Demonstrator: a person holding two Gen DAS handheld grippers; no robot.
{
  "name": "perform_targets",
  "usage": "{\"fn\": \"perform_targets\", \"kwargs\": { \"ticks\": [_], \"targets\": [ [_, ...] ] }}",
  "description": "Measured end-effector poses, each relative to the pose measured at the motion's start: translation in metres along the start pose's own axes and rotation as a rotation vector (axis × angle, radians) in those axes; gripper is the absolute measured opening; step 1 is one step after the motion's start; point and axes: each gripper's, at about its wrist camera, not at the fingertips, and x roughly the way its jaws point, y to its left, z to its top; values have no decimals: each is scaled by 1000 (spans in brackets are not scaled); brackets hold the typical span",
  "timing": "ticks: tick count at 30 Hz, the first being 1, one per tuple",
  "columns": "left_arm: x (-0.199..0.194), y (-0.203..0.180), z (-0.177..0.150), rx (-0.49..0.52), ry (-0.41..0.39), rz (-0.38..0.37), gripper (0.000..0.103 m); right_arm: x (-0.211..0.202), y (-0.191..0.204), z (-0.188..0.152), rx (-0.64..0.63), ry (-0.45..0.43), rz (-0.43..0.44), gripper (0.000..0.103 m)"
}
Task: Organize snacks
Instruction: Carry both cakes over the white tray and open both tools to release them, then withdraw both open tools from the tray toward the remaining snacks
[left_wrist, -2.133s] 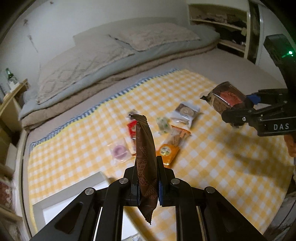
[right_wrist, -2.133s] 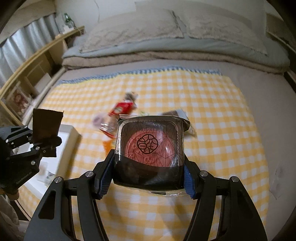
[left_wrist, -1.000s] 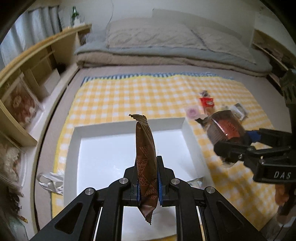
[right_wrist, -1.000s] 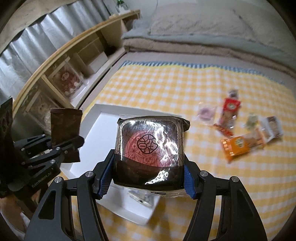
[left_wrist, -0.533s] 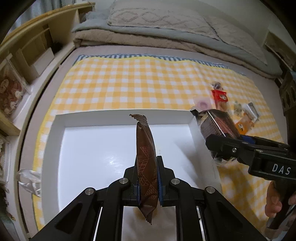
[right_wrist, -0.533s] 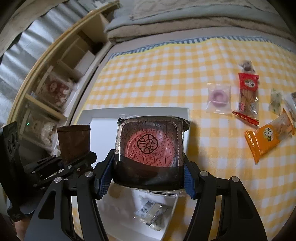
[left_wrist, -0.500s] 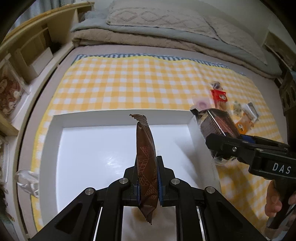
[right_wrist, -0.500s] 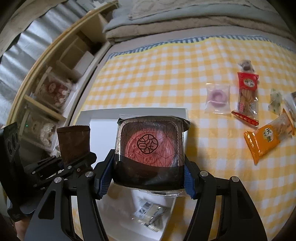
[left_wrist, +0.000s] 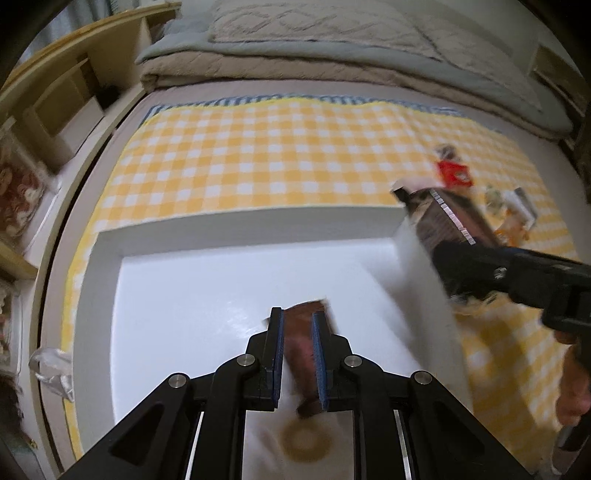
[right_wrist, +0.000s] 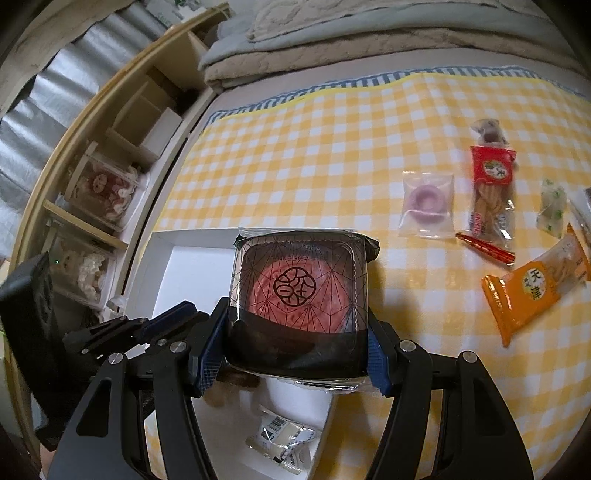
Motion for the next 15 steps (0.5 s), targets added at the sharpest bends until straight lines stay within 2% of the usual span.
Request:
{"fn": "perform_targets", "kwargs": {
  "ticks": [5,8,9,10,11,15],
  "targets": [
    [1,12,-4,-32,7,20,16,9,11,-2,-26,12,18,65],
    [0,16,-7,-40,8,20,22,13,20,-4,-67,4,21,68],
    [-1,17,-8,-41,8,19,27,12,24,-4,-87,-14,13,79],
    [-1,18,-9,-41,10,18,29,11,27,-4,-99,-24,8,94],
    [-1,19,-10,-39,12,18,32,9,30,-4,-110,-33,5,98],
    [-5,22,-14,-36,17,15,44,3,32,-5,-143,-37,-10,98]
  ]
}}
